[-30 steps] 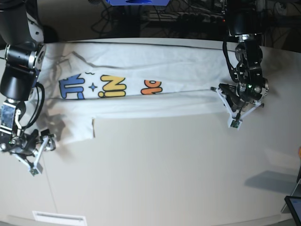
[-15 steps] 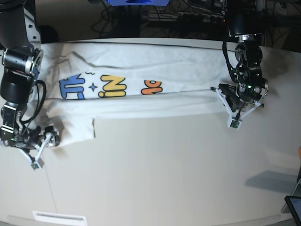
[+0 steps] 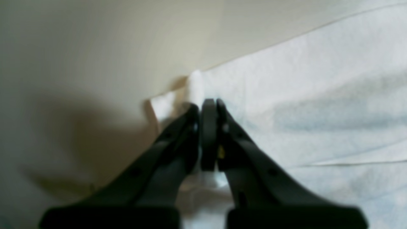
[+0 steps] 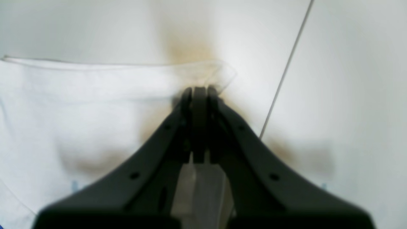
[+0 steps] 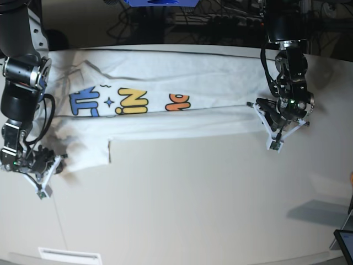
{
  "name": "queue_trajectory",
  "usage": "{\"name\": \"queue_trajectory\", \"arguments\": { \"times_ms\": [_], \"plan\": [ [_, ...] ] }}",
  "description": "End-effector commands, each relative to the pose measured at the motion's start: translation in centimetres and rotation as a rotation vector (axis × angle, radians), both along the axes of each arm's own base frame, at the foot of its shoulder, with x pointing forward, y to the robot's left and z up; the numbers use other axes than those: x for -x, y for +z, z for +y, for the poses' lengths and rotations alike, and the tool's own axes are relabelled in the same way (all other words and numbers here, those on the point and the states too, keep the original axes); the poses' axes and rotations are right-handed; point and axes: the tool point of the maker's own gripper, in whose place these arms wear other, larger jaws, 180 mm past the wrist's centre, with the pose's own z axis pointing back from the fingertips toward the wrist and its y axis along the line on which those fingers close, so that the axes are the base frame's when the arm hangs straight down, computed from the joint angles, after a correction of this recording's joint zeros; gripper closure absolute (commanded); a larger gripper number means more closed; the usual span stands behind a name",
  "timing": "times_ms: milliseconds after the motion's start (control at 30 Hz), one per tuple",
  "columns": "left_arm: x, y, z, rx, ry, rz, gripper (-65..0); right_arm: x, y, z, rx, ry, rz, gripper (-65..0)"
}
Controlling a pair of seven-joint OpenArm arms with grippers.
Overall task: Fold the T-shirt properly
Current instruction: 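Carry the held edge over the shirt with both grippers, narrowing it, then lower the folded edge onto the shirt and open the left gripper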
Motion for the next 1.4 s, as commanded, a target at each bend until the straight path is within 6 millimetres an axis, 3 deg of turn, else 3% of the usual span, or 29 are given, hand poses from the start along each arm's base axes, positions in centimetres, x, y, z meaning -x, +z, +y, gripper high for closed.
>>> {"name": "queue_trajectory", "arguments": {
  "times_ms": [0,167,533,833,1000,1367],
  "plan": [
    [-0.8,1.1,0.4,-0.014,-0.005,-0.028,0.0,-0.9,1.4,-0.8,0.019,-0.004,-0.018,-0.3],
    [-0.8,1.1,0.4,-0.015,-0.005,-0.026,0.0,-1.0,2.5,-1.4,0.063,0.003,-0.026,-0.1],
    [-0.8,1.1,0.4,-0.015,-0.005,-0.028,0.0,1.5,5.5,-3.2,0.257,0.027,-0.028,-0.1],
    [-1.7,4.4,-0.4,-0.042,-0.039,-0.126,0.0,4.1,7.2,-3.8,0.377,0.04,-0.031,-0.1],
    [-1.0,3.8,-0.5,-0.044,-0.042,-0.107,0.0,5.1,7.7,-3.9,0.415,0.044,-0.026,-0.1],
    [0.3,4.5,-0.9,-0.063,-0.066,-0.122,0.0,7.9,8.8,-4.0,0.503,0.05,-0.015,-0.1]
  ]
}}
